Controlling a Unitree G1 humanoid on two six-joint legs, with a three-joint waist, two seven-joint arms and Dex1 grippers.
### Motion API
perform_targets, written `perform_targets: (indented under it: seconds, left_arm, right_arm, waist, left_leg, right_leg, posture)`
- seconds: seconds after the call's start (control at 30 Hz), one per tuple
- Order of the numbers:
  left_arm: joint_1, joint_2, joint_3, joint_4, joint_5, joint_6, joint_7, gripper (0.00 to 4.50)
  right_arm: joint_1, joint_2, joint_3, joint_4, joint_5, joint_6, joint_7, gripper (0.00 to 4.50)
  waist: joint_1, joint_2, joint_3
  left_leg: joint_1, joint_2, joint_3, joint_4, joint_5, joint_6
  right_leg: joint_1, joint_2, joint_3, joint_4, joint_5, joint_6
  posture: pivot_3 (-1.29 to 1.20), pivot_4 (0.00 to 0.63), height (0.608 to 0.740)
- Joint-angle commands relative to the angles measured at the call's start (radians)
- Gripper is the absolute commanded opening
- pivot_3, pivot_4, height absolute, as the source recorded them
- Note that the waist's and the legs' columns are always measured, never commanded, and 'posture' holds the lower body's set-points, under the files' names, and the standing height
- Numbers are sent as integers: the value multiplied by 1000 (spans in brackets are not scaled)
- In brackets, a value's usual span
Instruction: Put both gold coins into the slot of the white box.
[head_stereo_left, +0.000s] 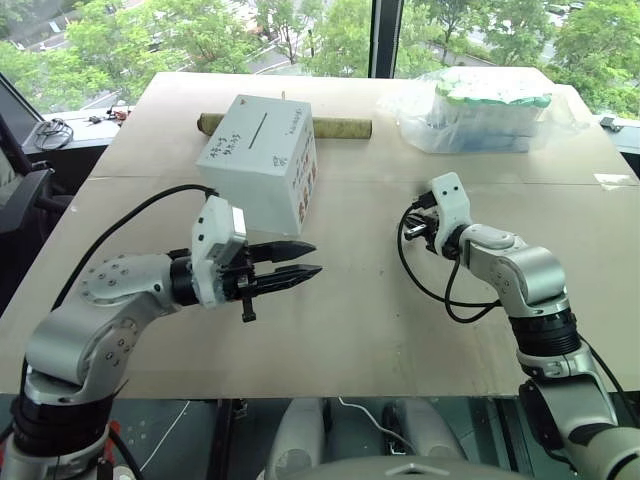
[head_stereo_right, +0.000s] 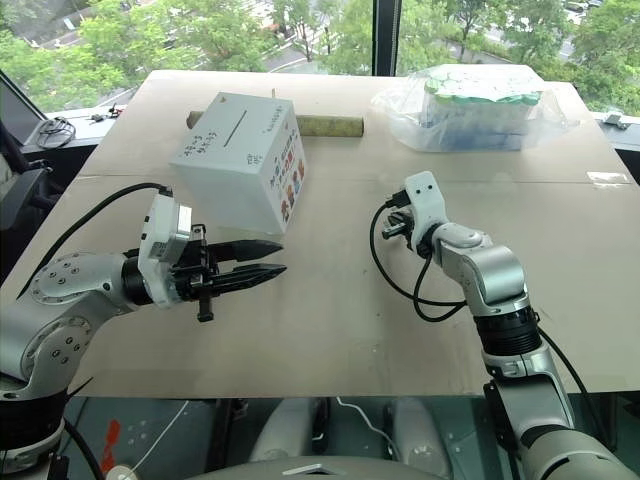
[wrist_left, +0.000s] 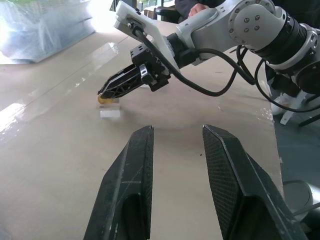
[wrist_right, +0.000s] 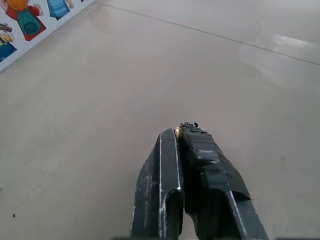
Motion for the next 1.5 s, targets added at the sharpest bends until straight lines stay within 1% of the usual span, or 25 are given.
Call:
perform_targets:
  seconds: [0.03, 0.23, 0.33, 0.4, 0.5, 0.57, 0.67, 0.73, 0.83, 0.97, 1.07, 1.17, 1.4, 1.43, 1.47, 1.5]
  left_arm:
    - [3, 10, 21, -38, -17, -17, 10, 1550]
    - [4, -3, 22, -33, -28, -9, 34, 1550]
    - [-12, -26, 26, -17, -68, 23, 76, 1550]
    - [-29, -44, 34, -3, -120, 60, 110, 1550]
    - [-55, -60, 41, 19, -196, 120, 145, 1550]
    - [-88, -84, 48, 45, -288, 181, 198, 1550]
    - [-182, -143, 39, 109, -402, 255, 311, 1550]
    - [-253, -191, 33, 162, -481, 301, 405, 1550]
    - [-329, -243, 34, 224, -597, 346, 494, 1550]
    - [-382, -262, 26, 268, -687, 386, 539, 1550]
    - [-408, -271, 19, 278, -743, 400, 553, 1550]
    - [-429, -274, 25, 293, -812, 409, 567, 1550]
    - [-441, -258, 18, 297, -865, 424, 569, 1550]
    - [-443, -258, 17, 298, -868, 423, 572, 993]
    - [-444, -258, 17, 299, -874, 423, 574, 691]
    - [-444, -256, 17, 296, -881, 424, 572, 241]
  right_arm:
    - [-16, 3, -15, -17, -4, -15, 14, 71]
    - [-21, -4, -39, -48, 4, 1, 18, 71]
    - [-32, -7, -93, -94, 40, 26, 21, 71]
    - [-37, 0, -146, -135, 86, 52, 27, 71]
    - [-36, 10, -215, -202, 173, 97, 52, 71]
    - [-34, 33, -272, -248, 259, 119, 72, 71]
    - [-49, 89, -359, -331, 463, 193, 95, 71]
    - [-63, 121, -388, -378, 593, 235, 89, 71]
    - [-85, 149, -399, -422, 752, 263, 51, 71]
    - [-103, 137, -381, -443, 888, 253, -4, 71]
    - [-106, 117, -357, -445, 945, 236, -33, 71]
    - [-102, 89, -333, -444, 970, 217, -54, 71]
    - [-87, 31, -284, -436, 1020, 157, -86, 71]
    - [-86, 25, -279, -435, 1027, 148, -90, 0]
    - [-84, 19, -273, -435, 1033, 141, -92, 0]
    - [-83, 13, -268, -435, 1037, 133, -94, 0]
  waist:
    - [0, 0, 0]
    - [0, 0, 0]
    - [1, 0, 0]
    - [2, 0, 0]
    - [2, 0, 0]
    - [1, 0, 0]
    - [1, 0, 0]
    - [1, 0, 0]
    - [-1, 0, 0]
    - [-1, 0, 0]
    - [-1, 0, 0]
    - [-1, 0, 0]
    - [-1, 0, 0]
    - [0, 0, 0]
    - [0, 0, 0]
    - [0, 0, 0]
  left_leg:
    - [0, 0, 0, 0, 0, 0]
    - [0, 0, 0, 0, 0, 0]
    - [0, 0, 0, 0, 0, 0]
    - [0, 0, 0, 0, 0, 0]
    - [0, 0, -1, 0, 0, 0]
    - [0, 0, -1, 0, 0, 0]
    - [0, 0, -1, 0, 0, 0]
    - [0, 0, -2, 0, 0, 0]
    - [0, 0, -2, 0, 0, 0]
    - [0, 0, -2, 0, 0, 0]
    - [0, 0, -1, 0, 0, 0]
    - [0, 0, -1, 0, 0, 0]
    - [0, 0, -1, 0, 0, 0]
    - [0, 0, -1, 0, 0, 0]
    - [0, 0, -1, 0, 0, 0]
    - [0, 0, -1, 0, 0, 0]
  right_leg:
    - [0, 0, 0, 0, 0, 0]
    - [0, 0, 0, 0, 0, 0]
    - [0, 0, 0, 0, 0, 0]
    - [0, 0, 0, 0, 0, 0]
    - [0, 0, -1, 0, 0, 0]
    - [0, 0, -1, 0, 0, 0]
    - [0, 0, -1, 1, 0, 0]
    - [0, 0, -2, 1, 0, 0]
    - [1, -1, -2, 1, 0, 0]
    - [0, -1, -2, 1, 0, 0]
    - [0, -1, -2, 0, 0, 0]
    - [0, -1, -1, 0, 0, 0]
    - [0, -1, -1, 0, 0, 0]
    - [0, -1, -1, 0, 0, 0]
    - [0, -1, -1, 0, 0, 0]
    - [0, -1, -1, 0, 0, 0]
  posture:
    - [0, 150, 740]
    - [0, 150, 740]
    - [0, 150, 740]
    - [0, 150, 740]
    - [0, 150, 740]
    - [0, 150, 740]
    - [0, 150, 740]
    - [0, 150, 740]
    - [0, 150, 740]
    - [0, 150, 740]
    - [0, 150, 740]
    - [0, 150, 740]
    - [0, 150, 740]
    - [0, 150, 740]
    - [0, 150, 740]
    - [0, 150, 740]
